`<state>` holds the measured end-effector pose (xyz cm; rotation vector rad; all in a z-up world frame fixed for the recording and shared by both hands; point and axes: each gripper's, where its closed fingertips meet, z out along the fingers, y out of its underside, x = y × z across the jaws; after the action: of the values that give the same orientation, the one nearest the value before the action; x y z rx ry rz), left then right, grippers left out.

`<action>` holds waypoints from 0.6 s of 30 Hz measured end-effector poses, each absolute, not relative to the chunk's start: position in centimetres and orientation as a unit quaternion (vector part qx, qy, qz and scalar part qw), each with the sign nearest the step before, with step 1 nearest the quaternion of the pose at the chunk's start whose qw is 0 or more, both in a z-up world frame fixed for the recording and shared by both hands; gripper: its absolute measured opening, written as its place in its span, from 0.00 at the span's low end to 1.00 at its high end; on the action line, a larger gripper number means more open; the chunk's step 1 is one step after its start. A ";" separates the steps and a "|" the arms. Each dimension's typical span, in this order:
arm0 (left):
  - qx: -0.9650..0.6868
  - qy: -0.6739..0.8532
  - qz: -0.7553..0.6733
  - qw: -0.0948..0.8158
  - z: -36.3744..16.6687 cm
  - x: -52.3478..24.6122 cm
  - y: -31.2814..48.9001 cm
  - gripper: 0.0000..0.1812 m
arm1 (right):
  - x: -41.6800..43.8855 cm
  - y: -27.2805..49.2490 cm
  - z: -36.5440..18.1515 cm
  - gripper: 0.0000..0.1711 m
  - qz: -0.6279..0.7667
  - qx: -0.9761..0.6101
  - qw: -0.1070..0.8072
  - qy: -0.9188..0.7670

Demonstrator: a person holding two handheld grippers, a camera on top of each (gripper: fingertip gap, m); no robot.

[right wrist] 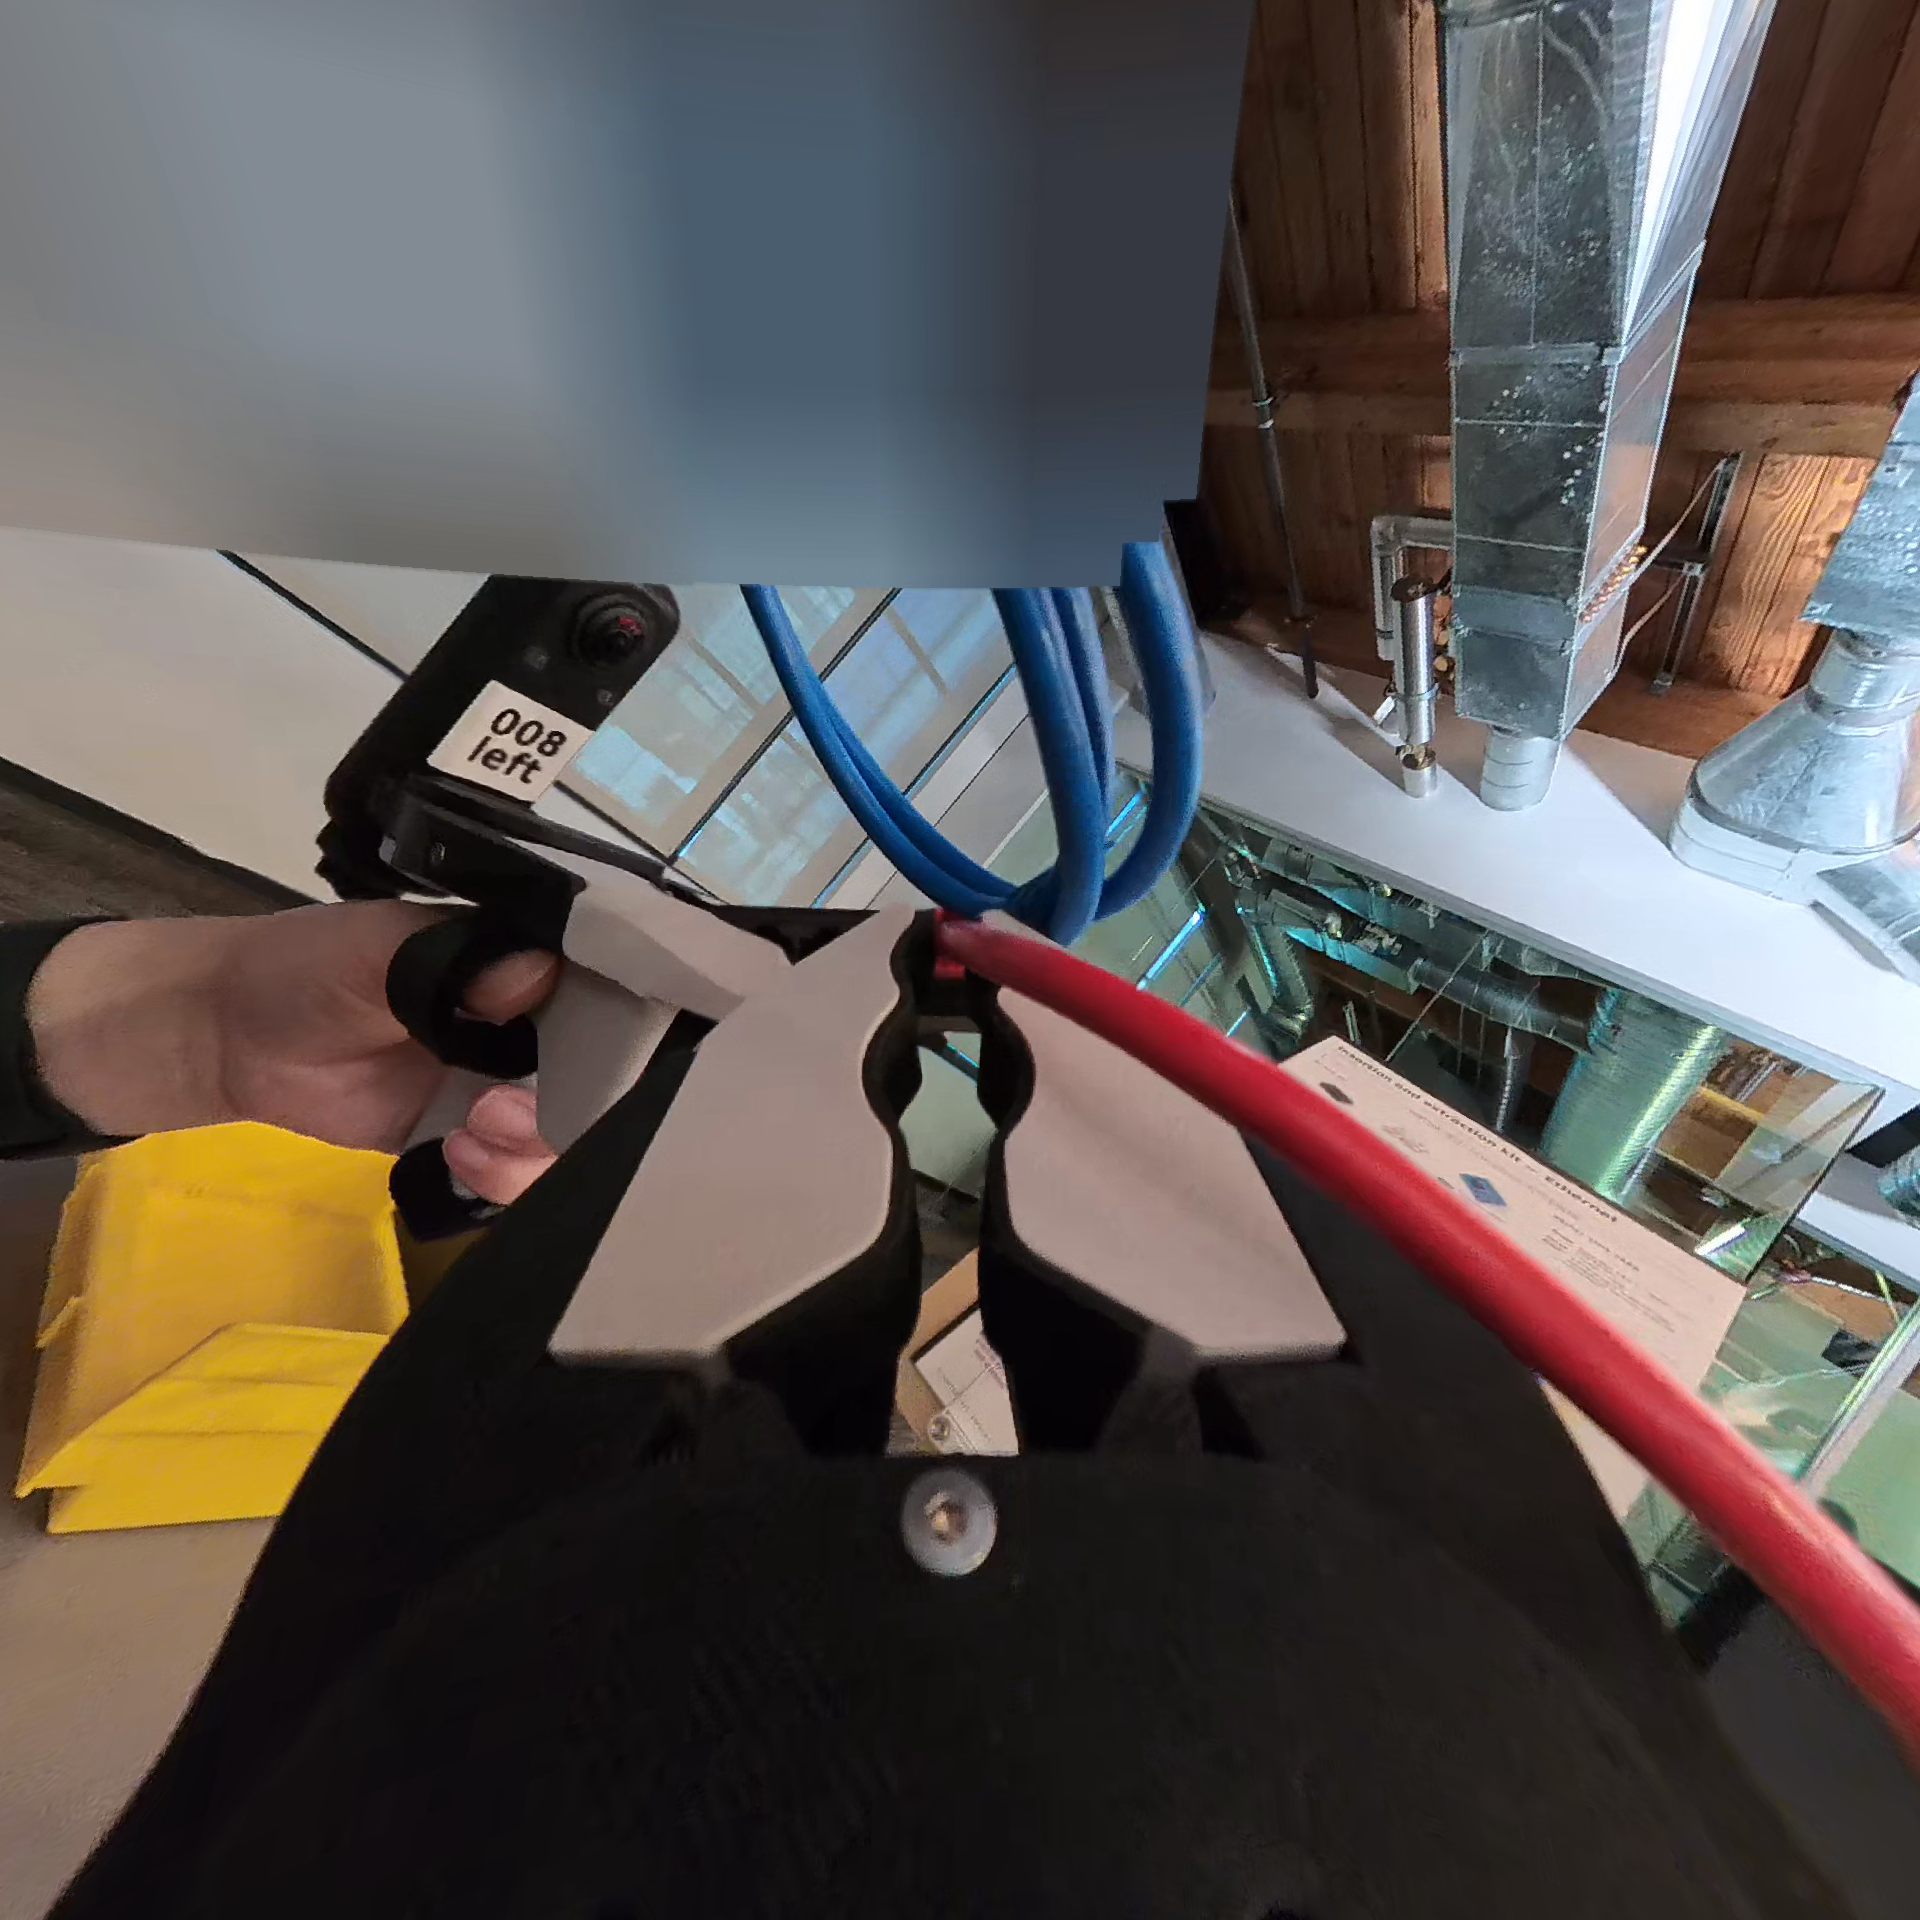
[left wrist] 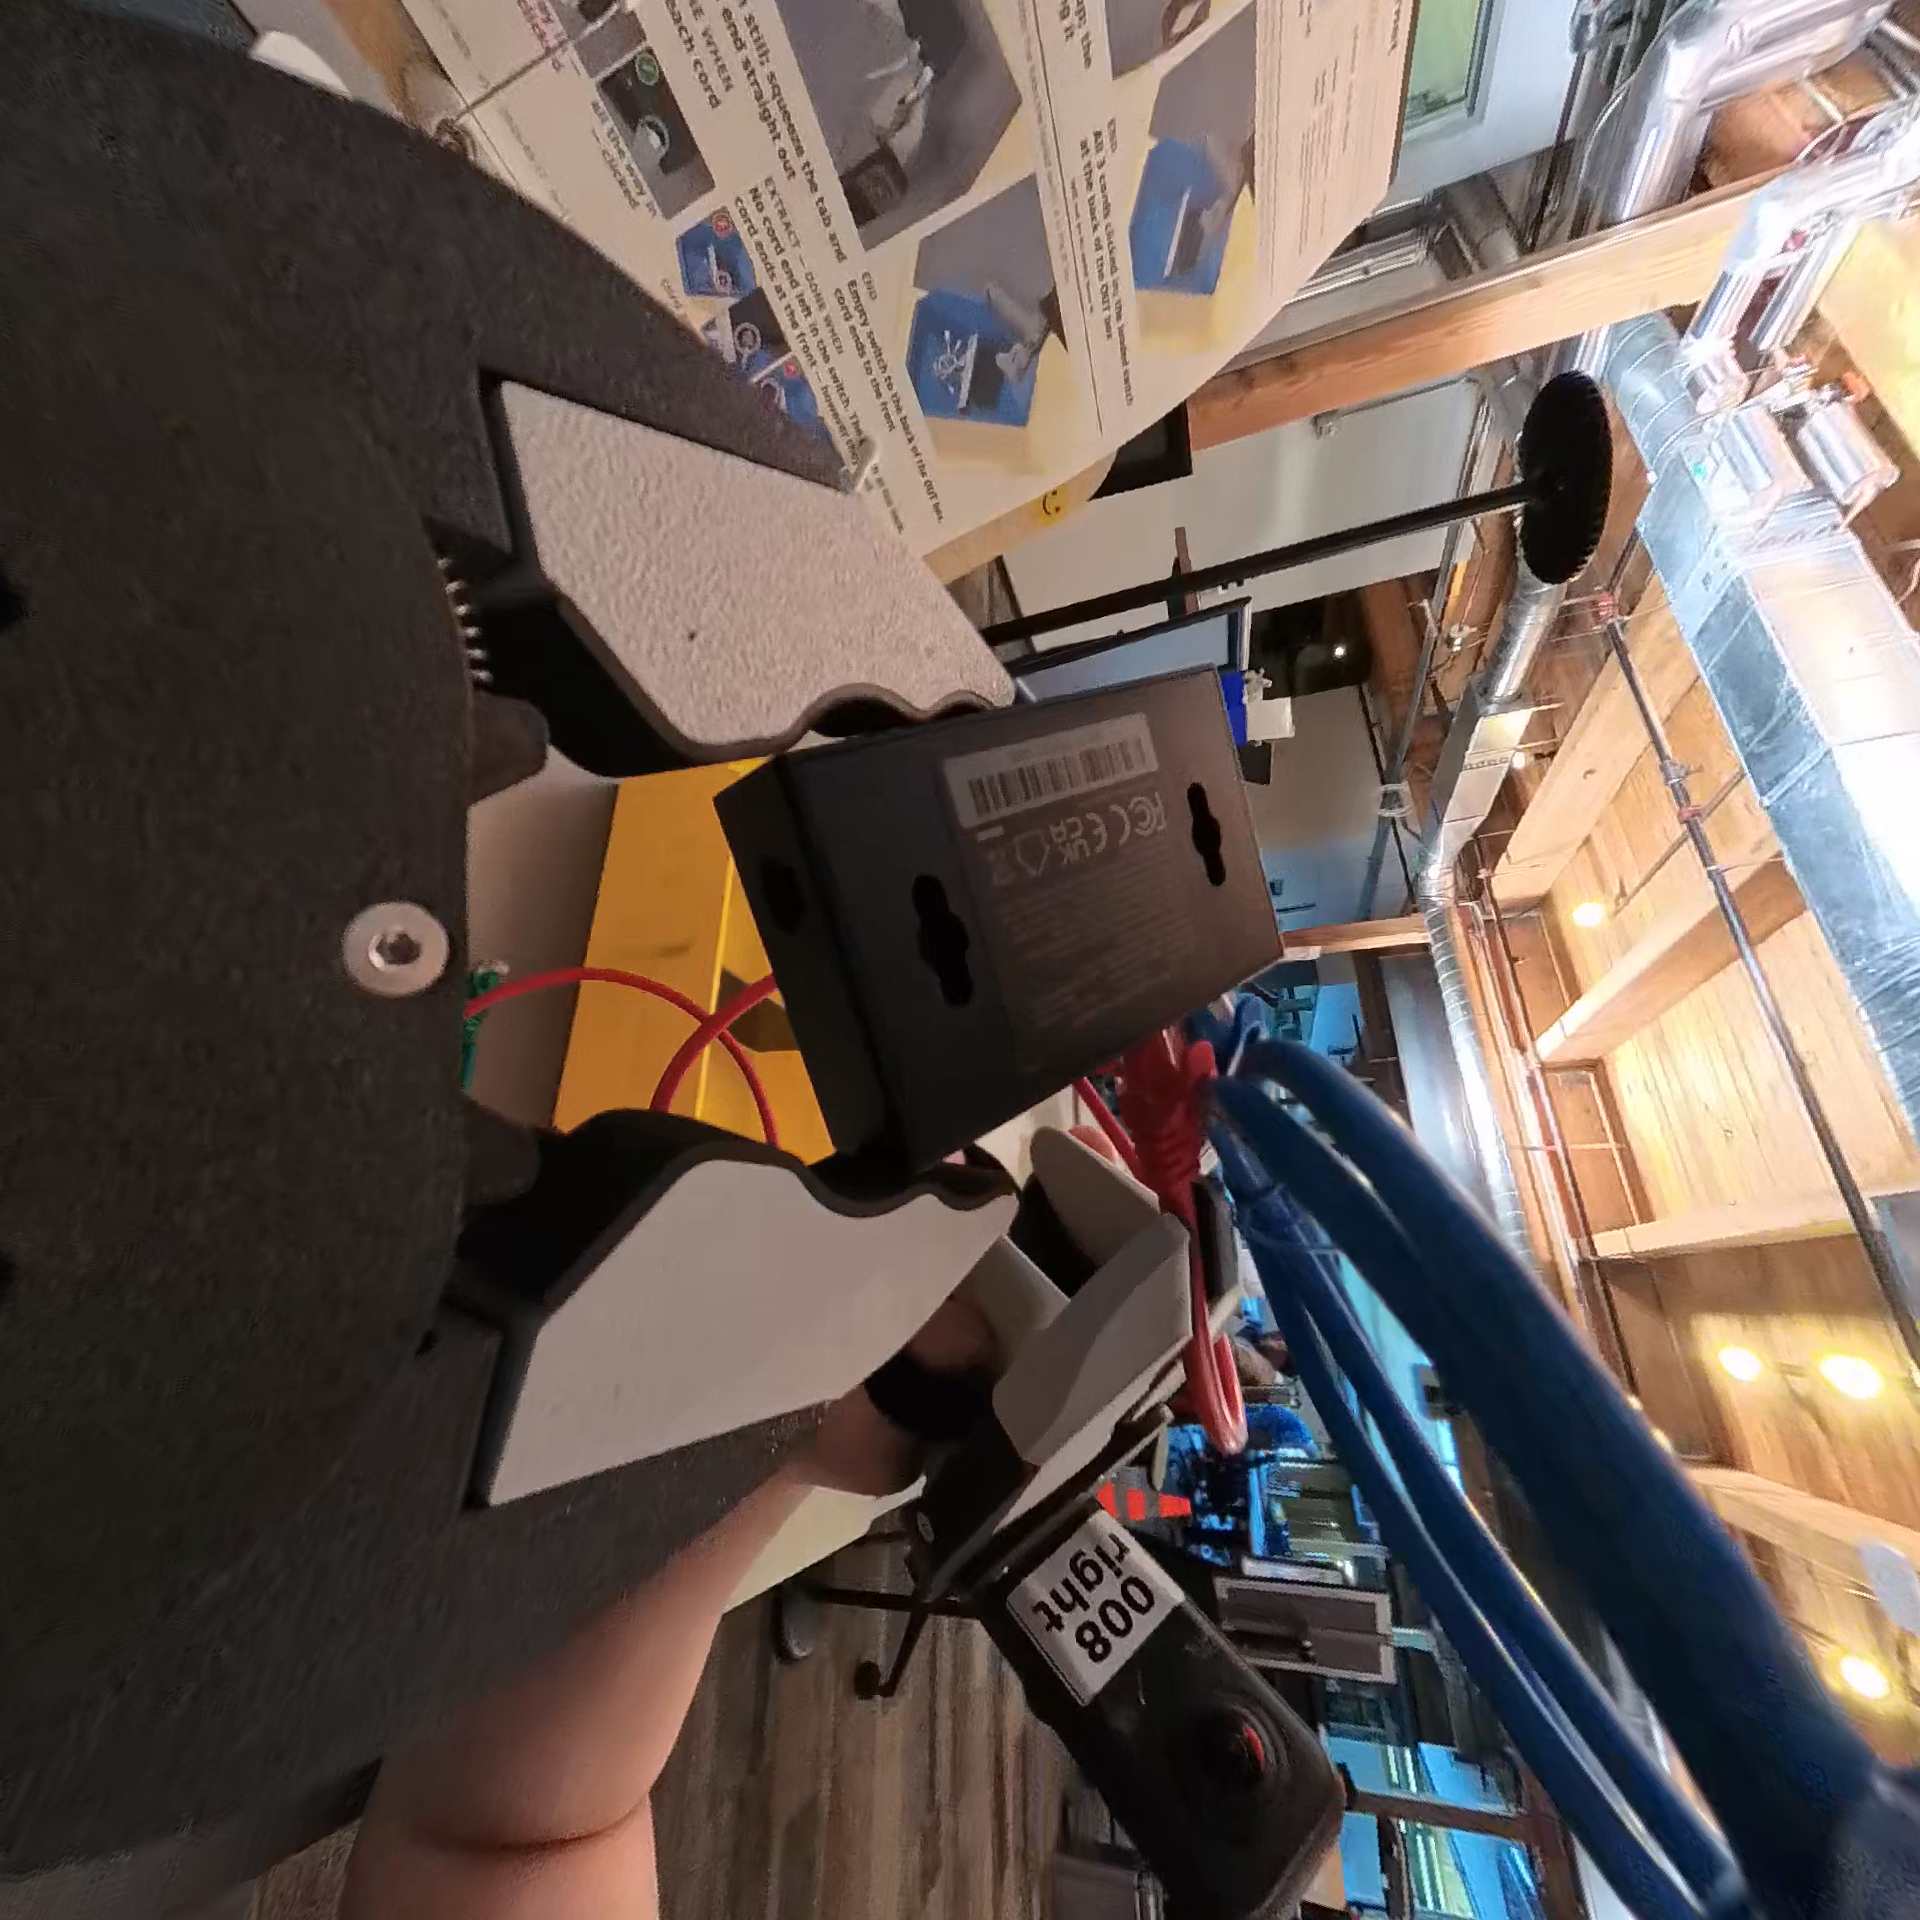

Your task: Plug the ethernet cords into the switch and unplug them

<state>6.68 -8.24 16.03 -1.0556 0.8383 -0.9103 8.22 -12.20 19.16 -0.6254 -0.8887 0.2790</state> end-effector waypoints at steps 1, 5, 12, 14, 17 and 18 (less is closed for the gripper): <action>-0.463 0.370 -0.410 0.693 16.3 6.6 -8.4 0.44 | 8.2 -12.2 19.2 0.04 0.138 -0.298 0.845 -0.422; -0.450 0.372 -0.372 0.722 16.8 6.0 -8.4 0.44 | 8.1 -12.1 19.2 0.04 0.161 -0.323 0.831 -0.423; -0.477 0.391 -0.282 0.735 16.4 5.8 -8.0 0.44 | 8.1 -11.8 19.1 0.04 0.179 -0.371 0.806 -0.425; -0.494 0.390 -0.283 0.724 16.0 5.8 -7.7 0.44 | 8.1 -11.5 18.9 0.04 0.183 -0.385 0.799 -0.424; -0.514 0.386 -0.274 0.715 15.6 5.8 -7.2 0.44 | 8.1 -10.9 18.5 0.04 0.190 -0.402 0.789 -0.423; -0.519 0.385 -0.265 0.716 15.5 5.8 -7.0 0.44 | 8.2 -10.7 18.4 0.04 0.193 -0.409 0.786 -0.423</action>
<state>5.76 -7.04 15.47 -1.1479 0.8520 -0.5867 8.18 -10.66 18.43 -0.8812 -0.9115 0.4167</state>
